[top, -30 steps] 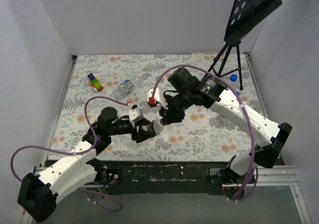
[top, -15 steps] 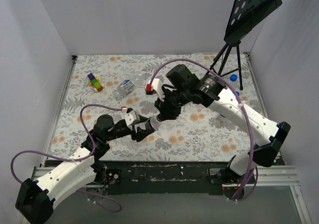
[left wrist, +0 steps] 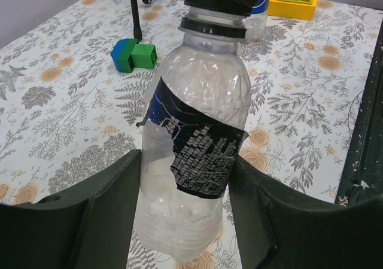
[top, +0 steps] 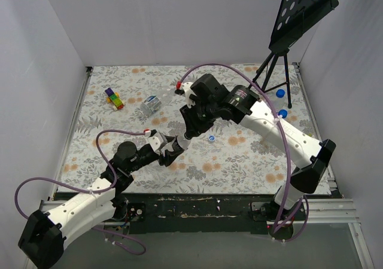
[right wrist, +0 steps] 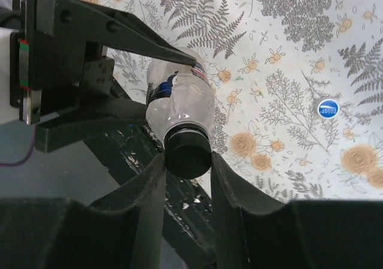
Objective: Screw on the bottle caps
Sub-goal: Screw the bottle cap onto the plastic bottle.
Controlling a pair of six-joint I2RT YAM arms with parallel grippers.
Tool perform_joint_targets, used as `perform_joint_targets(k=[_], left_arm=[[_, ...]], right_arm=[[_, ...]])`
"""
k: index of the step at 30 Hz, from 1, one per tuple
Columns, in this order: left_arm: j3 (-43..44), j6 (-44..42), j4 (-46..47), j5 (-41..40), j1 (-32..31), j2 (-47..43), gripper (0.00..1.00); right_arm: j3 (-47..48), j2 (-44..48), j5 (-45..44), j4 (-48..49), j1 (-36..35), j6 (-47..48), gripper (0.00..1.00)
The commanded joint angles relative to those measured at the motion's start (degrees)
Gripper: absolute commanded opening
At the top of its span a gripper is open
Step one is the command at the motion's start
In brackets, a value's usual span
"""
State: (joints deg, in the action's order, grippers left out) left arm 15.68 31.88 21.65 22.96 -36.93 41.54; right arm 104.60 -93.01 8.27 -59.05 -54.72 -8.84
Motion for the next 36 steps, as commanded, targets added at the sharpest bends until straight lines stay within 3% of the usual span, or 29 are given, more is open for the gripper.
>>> perform_joint_targets(k=[1, 7, 8, 10, 13, 17, 25, 28, 36], left_arm=[[1.98, -0.15, 13.86, -3.36, -0.43, -0.06, 0.00], [2.07, 0.72, 12.89, -5.90, -0.43, -0.32, 0.00], [2.33, 2.12, 12.54, -6.52, -0.34, -0.32, 0.00], [3.65, 5.73, 10.71, -7.84, -0.08, 0.12, 0.00], [4.71, 7.93, 8.85, -7.06, 0.98, 0.91, 0.00], [5.76, 11.97, 8.50, -1.09, 4.48, 2.14, 0.00], [7.61, 24.00, 16.92, 21.75, 9.85, 9.16, 0.00], [7.69, 26.39, 20.97, 27.12, 10.03, 10.93, 0.00], [8.75, 22.62, 17.38, 31.00, 10.03, 9.96, 0.00]], right_arm=[[0.61, -2.70, -4.14, -2.83, -1.00, -11.37, 0.13], [6.74, -2.35, -8.09, -3.88, -1.00, -12.87, 0.30], [8.68, -2.26, -10.27, -4.49, -1.00, -12.17, 0.37], [13.94, -2.26, -13.18, -6.25, -0.92, -10.24, 0.78], [20.20, -1.21, -11.98, -6.61, -0.30, -5.59, 0.89], [18.03, 3.52, -0.66, -1.00, 2.42, 1.61, 0.92], [3.43, 11.71, 26.41, 7.71, 10.77, 24.71, 0.85], [0.44, 12.50, 30.82, 9.12, 10.86, 32.46, 0.83], [3.94, 8.03, 35.14, 2.28, 10.95, 42.23, 0.77]])
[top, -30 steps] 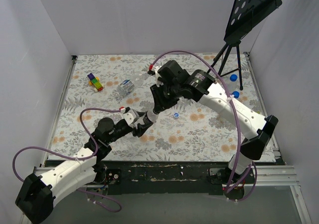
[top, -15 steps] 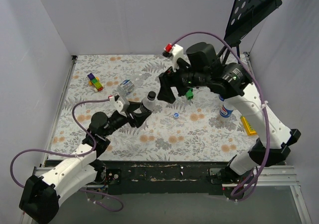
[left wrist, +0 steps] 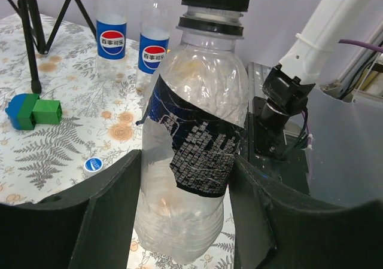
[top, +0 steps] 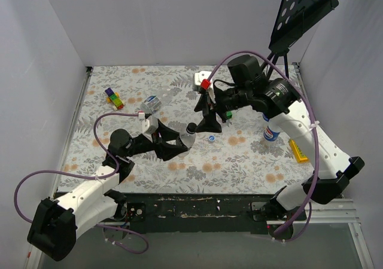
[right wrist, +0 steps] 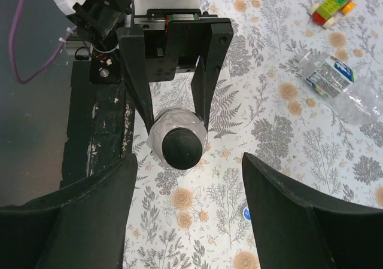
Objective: Screw on the bottle caps
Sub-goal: Screw the bottle cap onto the plastic bottle.
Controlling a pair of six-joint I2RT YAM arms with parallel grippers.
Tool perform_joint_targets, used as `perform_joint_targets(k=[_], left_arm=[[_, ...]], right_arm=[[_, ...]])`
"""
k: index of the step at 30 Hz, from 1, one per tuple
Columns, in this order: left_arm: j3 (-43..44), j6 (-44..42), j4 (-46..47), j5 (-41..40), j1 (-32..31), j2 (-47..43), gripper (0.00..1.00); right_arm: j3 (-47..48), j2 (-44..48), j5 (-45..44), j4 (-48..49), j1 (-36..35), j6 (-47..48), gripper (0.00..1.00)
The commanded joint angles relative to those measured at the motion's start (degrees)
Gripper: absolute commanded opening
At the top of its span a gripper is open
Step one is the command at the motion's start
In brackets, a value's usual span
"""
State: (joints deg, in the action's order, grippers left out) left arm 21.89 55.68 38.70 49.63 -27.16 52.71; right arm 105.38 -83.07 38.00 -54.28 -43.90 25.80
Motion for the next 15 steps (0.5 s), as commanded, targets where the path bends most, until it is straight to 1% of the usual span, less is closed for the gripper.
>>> perform_joint_targets(k=[1, 3, 8, 15], left_arm=[[2.63, -1.45, -0.02, 4.43, 0.26, -1.29, 0.00], [2.63, -1.80, -0.11, 4.78, 0.26, -1.38, 0.00], [2.63, -2.24, -0.38, 4.87, 0.26, -1.82, 0.00], [2.72, -2.42, -0.64, 5.13, 0.26, -1.91, 0.00]], right_arm=[[3.34, -2.27, 5.85, -2.93, 0.13, 8.29, 0.76], [3.51, -2.89, 6.30, -3.37, 0.22, 8.74, 0.74], [4.48, -4.12, 8.67, -4.69, 0.13, 9.61, 0.63], [4.74, -5.26, 9.81, -6.10, 0.13, 10.14, 0.57]])
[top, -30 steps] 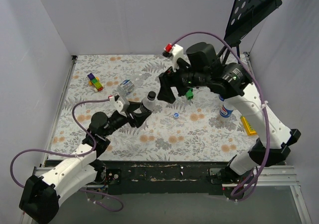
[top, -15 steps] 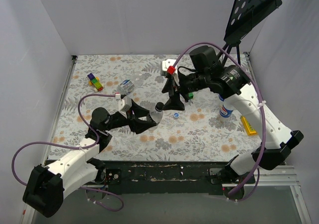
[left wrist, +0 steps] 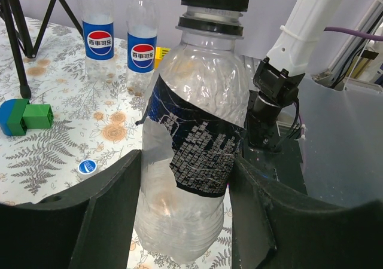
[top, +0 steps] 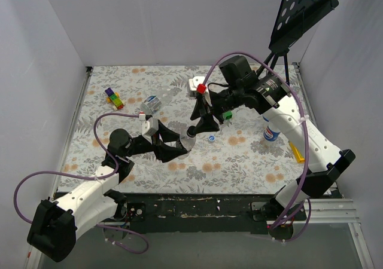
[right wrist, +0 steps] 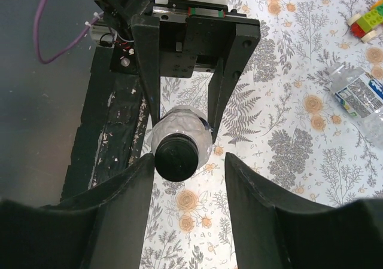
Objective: Screw on the bottle caps
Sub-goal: Screw the bottle cap onto the plastic bottle.
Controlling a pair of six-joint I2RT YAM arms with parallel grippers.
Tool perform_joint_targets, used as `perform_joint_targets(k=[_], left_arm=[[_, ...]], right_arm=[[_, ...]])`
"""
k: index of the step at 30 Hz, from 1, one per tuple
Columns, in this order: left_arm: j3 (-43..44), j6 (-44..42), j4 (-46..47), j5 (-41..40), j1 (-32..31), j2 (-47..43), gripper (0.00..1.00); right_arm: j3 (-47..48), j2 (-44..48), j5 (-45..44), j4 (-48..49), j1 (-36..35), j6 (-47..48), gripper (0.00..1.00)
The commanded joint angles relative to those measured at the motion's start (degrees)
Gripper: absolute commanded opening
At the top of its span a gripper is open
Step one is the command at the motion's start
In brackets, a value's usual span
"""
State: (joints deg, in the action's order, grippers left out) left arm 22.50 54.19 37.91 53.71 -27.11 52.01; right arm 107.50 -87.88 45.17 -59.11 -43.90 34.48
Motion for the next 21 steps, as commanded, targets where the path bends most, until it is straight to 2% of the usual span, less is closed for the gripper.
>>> perform_joint_targets(k=[1, 21], left_arm=[[2.11, -0.85, 0.15, 1.04, 0.22, -1.12, 0.00], [2.11, -0.23, 0.41, 0.87, 0.22, -1.30, 0.00]], right_arm=[[2.62, -0.63, 2.73, -1.36, 0.13, 1.55, 0.57], [2.10, -0.89, 3.26, -2.85, -0.13, 2.35, 0.43]])
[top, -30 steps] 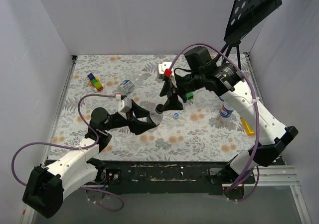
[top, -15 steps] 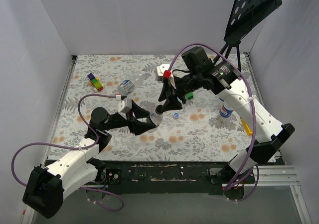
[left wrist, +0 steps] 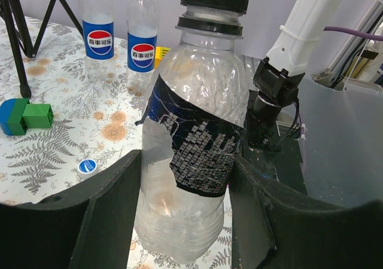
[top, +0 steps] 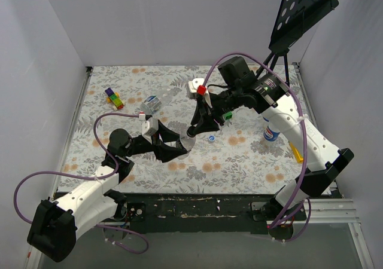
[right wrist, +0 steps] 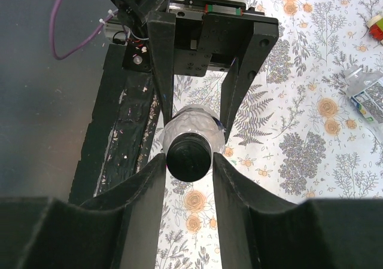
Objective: Screw on the bottle caps
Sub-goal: Screw the bottle cap onto the plastic bottle.
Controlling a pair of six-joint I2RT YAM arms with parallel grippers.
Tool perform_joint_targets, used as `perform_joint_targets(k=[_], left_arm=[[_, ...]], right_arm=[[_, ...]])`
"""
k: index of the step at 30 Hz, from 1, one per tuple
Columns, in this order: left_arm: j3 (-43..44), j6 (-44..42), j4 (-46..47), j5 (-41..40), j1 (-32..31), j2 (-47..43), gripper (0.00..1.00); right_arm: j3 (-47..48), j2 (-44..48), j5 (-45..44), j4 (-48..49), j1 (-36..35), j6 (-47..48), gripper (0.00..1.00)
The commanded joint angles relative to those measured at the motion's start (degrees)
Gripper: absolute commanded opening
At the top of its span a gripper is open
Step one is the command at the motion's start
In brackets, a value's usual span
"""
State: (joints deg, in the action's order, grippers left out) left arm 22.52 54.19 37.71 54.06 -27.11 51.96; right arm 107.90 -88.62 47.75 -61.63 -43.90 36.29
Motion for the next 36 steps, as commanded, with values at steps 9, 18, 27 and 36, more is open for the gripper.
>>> perform_joint_targets(k=[9, 18, 27, 36], left_arm=[[2.09, 0.21, 0.69, 0.17, 0.22, -1.25, 0.00], [2.00, 0.21, 0.43, -0.62, 0.22, -1.43, 0.00], [2.09, 0.03, -0.01, -0.89, 0.22, -1.52, 0.00], [2.00, -0.05, -0.01, -1.15, 0.22, -1.78, 0.00]], right_arm=[[0.83, 0.29, 1.82, -0.95, -0.57, 1.41, 0.41], [-0.50, 0.46, 2.79, -1.04, -0.66, 1.06, 0.41], [-0.32, 0.64, 3.67, -1.74, -0.66, 0.97, 0.44], [0.03, 0.20, 4.46, -2.36, -0.66, 0.88, 0.49]])
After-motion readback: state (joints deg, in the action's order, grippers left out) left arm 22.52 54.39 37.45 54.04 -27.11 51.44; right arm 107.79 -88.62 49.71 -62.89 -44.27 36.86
